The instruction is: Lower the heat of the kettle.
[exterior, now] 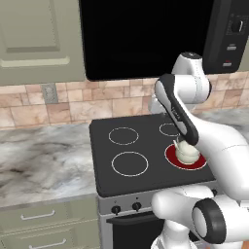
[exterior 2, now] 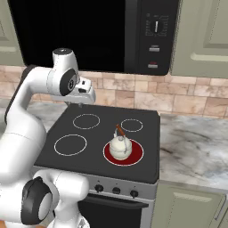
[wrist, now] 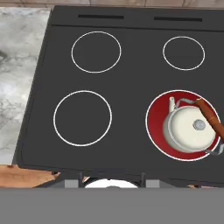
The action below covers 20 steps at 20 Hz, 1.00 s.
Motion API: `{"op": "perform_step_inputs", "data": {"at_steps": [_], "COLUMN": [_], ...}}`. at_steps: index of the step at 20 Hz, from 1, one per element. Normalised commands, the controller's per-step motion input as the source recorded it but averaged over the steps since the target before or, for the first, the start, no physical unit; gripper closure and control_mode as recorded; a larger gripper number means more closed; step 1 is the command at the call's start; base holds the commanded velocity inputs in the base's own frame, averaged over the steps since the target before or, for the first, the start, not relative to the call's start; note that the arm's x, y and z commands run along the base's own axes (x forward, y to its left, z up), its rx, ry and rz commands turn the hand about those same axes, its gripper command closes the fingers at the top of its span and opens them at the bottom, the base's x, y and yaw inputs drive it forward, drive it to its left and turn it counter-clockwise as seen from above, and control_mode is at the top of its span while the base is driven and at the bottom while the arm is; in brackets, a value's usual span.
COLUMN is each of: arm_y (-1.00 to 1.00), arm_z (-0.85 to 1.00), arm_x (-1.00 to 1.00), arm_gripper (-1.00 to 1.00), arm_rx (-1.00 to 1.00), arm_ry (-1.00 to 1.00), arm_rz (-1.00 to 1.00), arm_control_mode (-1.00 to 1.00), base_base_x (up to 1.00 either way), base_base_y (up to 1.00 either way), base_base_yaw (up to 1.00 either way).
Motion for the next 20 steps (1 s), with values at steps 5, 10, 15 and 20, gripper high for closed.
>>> {"op": "perform_step_inputs", "data": {"at_steps": [5,10,15,20], "arm_y": [0.24,0.21,-0.02,-0.13], "arm_z": [-0.01,-0.05,0.0,0.0], "arm_x": [-0.04,-0.04,-0.18,-0.2], "arm_gripper": [-1.0,-1.0,-1.0,-1.0], "arm_rx": [-0.01,-0.01,0.0,0.01], "arm_ry": [-0.14,-0.03,-0.05,-0.02], "arm_rz": [-0.01,-0.02,-0.05,-0.09], "arm_control_mode": [-1.0,-1.0,-1.0,-1.0], "base_base_x": [0.0,0.0,0.0,0.0], "base_base_y": [0.0,0.0,0.0,0.0], "base_base_yaw": [0.0,0.0,0.0,0.0]}}
